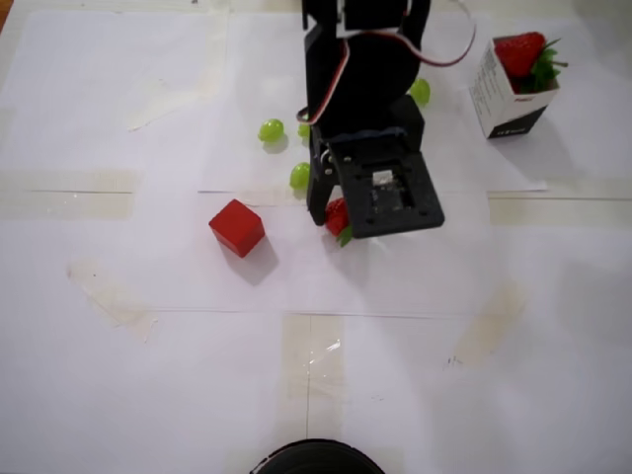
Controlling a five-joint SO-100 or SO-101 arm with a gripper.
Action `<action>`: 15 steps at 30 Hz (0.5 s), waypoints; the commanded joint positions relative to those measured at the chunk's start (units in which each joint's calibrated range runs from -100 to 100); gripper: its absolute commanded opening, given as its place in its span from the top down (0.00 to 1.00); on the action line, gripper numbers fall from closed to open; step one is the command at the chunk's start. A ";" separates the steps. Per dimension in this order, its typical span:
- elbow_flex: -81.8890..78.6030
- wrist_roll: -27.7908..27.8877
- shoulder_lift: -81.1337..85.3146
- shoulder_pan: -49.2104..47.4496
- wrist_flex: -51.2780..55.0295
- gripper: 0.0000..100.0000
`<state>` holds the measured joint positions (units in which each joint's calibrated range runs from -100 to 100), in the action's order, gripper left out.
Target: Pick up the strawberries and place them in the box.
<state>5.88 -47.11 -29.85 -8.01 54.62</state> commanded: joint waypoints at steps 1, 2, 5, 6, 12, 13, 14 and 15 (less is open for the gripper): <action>-0.25 -0.59 2.68 0.51 -0.54 0.84; -0.25 -0.59 2.68 0.51 -0.54 0.85; -0.34 -0.54 2.76 0.51 -0.62 0.85; -0.34 -0.54 2.76 0.51 -0.62 0.85; -0.34 0.10 3.19 0.66 -0.87 0.86; -0.34 0.29 3.45 0.74 -0.87 0.86; -0.25 0.44 3.71 0.88 -0.54 0.86; -0.16 0.59 4.14 0.96 -0.38 0.86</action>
<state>5.61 -47.20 -29.85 -7.87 54.55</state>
